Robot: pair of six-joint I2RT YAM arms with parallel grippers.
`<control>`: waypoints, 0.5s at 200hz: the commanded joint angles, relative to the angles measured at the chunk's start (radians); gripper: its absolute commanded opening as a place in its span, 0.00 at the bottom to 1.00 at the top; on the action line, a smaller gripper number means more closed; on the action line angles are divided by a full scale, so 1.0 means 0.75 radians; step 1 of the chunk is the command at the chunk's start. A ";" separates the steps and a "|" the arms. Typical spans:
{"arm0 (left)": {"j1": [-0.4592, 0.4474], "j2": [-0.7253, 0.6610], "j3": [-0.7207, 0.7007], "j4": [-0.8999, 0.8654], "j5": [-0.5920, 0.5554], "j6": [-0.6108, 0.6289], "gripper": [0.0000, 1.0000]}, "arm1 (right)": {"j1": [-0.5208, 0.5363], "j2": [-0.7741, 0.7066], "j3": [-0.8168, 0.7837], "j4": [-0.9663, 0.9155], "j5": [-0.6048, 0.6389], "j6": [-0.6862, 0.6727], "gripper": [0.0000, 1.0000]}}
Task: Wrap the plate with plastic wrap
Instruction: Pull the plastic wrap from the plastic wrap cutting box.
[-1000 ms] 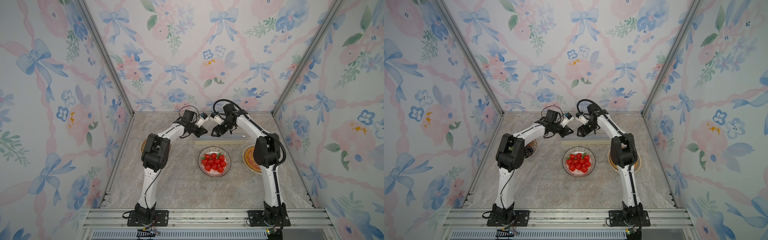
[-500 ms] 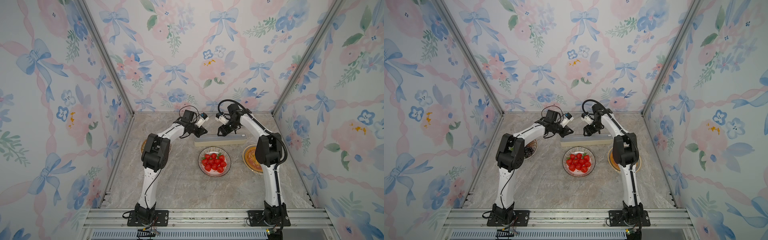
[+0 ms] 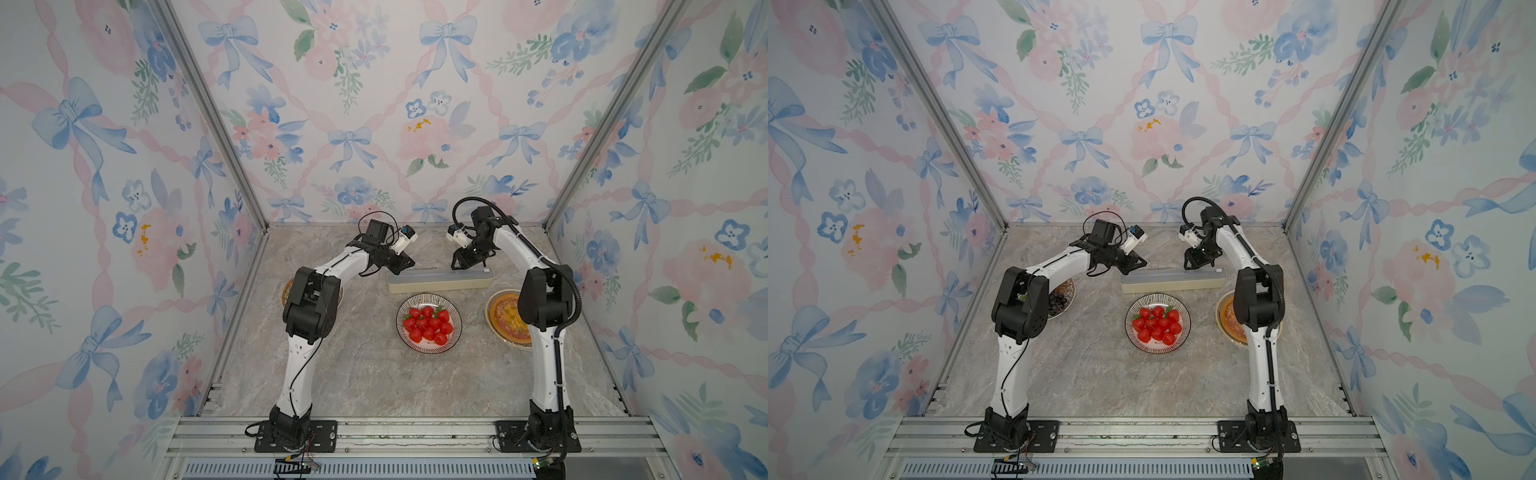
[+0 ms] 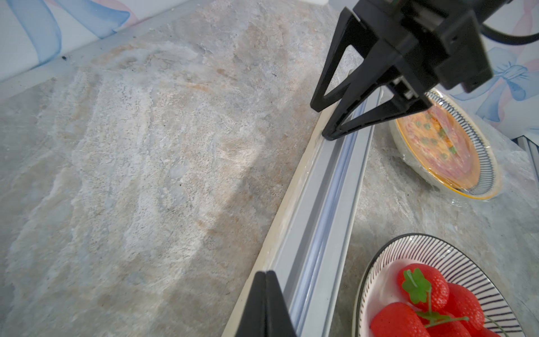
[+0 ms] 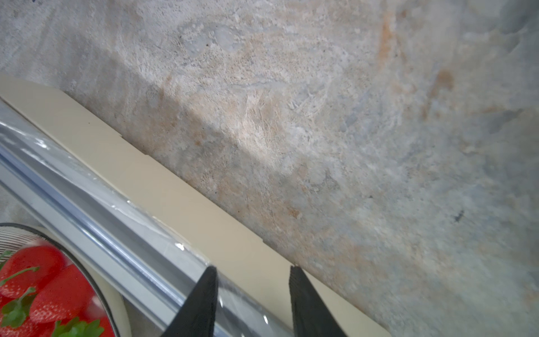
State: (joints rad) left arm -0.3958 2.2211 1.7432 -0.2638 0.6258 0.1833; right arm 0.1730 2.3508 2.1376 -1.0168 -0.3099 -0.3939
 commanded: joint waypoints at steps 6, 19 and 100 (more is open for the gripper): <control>0.009 -0.069 0.000 -0.002 0.001 0.025 0.00 | -0.016 0.034 -0.001 -0.077 0.024 -0.036 0.34; 0.008 -0.071 -0.001 -0.002 -0.002 0.024 0.00 | -0.009 0.032 0.003 -0.100 -0.020 -0.052 0.21; 0.011 -0.135 0.000 -0.002 0.010 0.033 0.00 | 0.014 -0.156 -0.003 -0.091 -0.079 -0.086 0.00</control>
State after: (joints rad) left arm -0.3958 2.2021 1.7432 -0.2752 0.6182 0.1837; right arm 0.1722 2.3356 2.1437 -1.0546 -0.3737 -0.4328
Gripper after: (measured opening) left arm 0.047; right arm 0.047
